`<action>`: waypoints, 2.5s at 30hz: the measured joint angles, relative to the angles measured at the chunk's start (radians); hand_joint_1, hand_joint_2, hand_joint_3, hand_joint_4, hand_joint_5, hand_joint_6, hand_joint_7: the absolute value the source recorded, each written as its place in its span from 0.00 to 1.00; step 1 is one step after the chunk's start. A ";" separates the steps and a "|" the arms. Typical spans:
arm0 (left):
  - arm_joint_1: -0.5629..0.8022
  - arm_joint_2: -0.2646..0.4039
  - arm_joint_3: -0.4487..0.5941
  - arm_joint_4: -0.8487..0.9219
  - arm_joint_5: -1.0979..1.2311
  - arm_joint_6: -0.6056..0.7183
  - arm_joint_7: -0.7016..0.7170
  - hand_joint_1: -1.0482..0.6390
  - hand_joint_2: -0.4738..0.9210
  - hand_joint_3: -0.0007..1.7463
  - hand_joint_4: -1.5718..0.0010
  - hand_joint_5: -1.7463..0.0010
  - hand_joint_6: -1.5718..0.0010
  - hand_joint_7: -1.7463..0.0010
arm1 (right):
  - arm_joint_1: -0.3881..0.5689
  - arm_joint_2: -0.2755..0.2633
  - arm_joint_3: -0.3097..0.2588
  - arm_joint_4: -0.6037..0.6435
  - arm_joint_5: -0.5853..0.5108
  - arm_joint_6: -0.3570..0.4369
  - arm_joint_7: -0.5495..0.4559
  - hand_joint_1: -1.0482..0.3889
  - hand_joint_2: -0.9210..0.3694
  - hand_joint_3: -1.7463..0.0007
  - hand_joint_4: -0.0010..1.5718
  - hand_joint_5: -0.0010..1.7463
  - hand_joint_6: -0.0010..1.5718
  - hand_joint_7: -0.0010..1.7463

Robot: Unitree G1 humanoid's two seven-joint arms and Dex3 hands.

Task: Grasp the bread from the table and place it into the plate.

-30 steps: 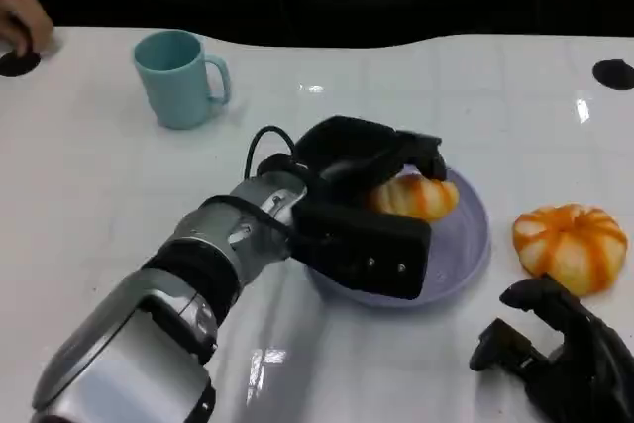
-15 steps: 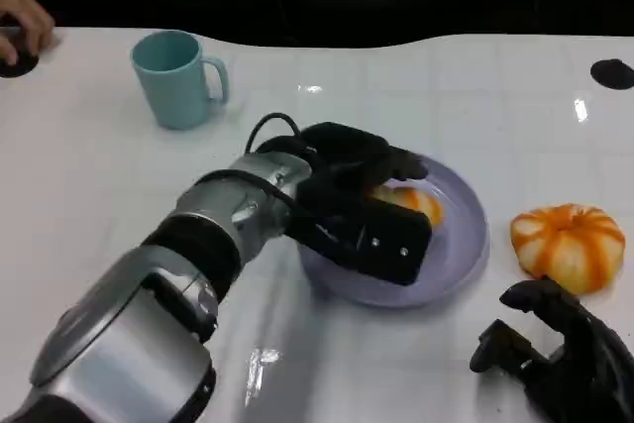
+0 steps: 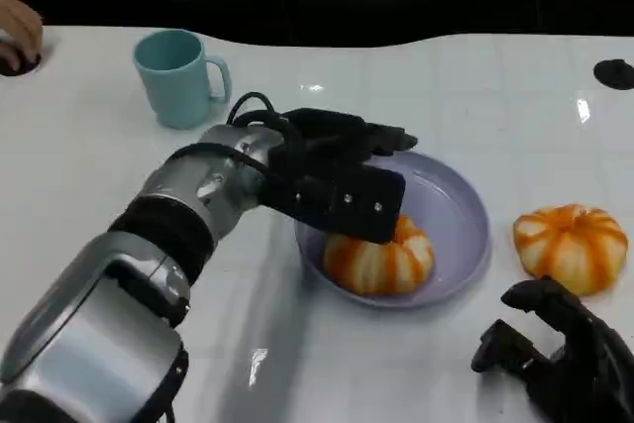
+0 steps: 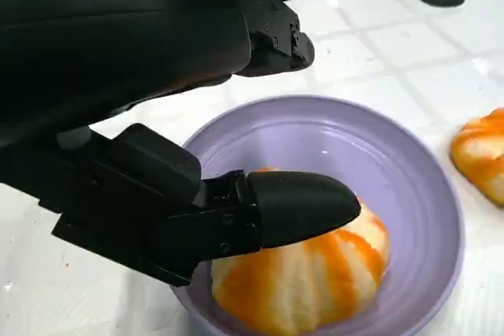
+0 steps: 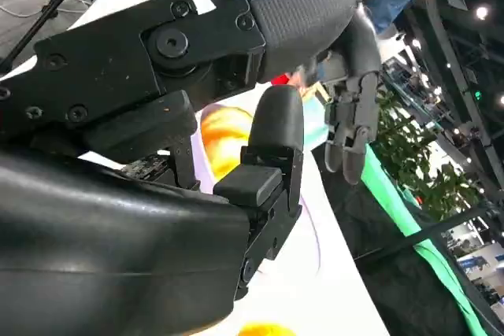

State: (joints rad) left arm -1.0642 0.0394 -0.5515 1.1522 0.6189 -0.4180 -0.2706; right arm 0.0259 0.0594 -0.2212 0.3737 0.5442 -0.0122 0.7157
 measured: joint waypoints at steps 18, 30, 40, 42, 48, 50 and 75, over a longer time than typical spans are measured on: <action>0.316 0.020 0.382 -0.278 -0.563 -0.104 -0.170 0.19 1.00 0.31 0.67 0.64 0.69 0.92 | -0.018 -0.006 -0.001 0.025 0.001 -0.002 0.022 0.38 0.00 0.90 0.43 0.84 0.37 0.64; 0.717 -0.052 0.625 -0.787 -1.159 0.427 -0.349 0.27 1.00 0.25 0.58 0.15 0.51 0.59 | -0.020 -0.010 0.003 0.024 -0.004 -0.006 0.027 0.38 0.00 0.90 0.43 0.84 0.36 0.66; 0.998 -0.061 0.665 -1.102 -1.298 0.697 -0.317 0.30 1.00 0.22 0.50 0.00 0.64 0.06 | -0.013 -0.004 0.001 0.016 -0.003 -0.005 0.007 0.37 0.00 0.93 0.45 0.83 0.39 0.64; 1.045 -0.066 0.667 -1.145 -1.298 0.706 -0.291 0.30 1.00 0.22 0.49 0.00 0.66 0.02 | -0.012 -0.002 0.001 0.013 -0.003 -0.004 0.004 0.37 0.00 0.93 0.45 0.84 0.40 0.63; 1.110 -0.084 0.669 -1.195 -1.298 0.716 -0.252 0.31 1.00 0.23 0.48 0.00 0.66 0.00 | -0.010 -0.001 0.001 0.007 -0.002 -0.004 0.003 0.38 0.00 0.93 0.44 0.84 0.41 0.63; 1.122 -0.089 0.669 -1.202 -1.294 0.709 -0.250 0.31 1.00 0.24 0.48 0.00 0.66 0.00 | -0.008 0.000 0.002 -0.002 -0.002 0.000 0.001 0.38 0.00 0.93 0.44 0.85 0.41 0.63; 1.193 -0.098 0.655 -1.171 -1.245 0.661 -0.253 0.30 1.00 0.21 0.50 0.00 0.68 0.00 | 0.015 -0.001 0.000 -0.036 0.000 0.028 -0.003 0.38 0.00 0.94 0.44 0.86 0.42 0.64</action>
State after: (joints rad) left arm 0.1287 -0.0584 0.1039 -0.0184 -0.6263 0.2433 -0.5234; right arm 0.0413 0.0589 -0.2210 0.3381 0.5444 0.0154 0.7125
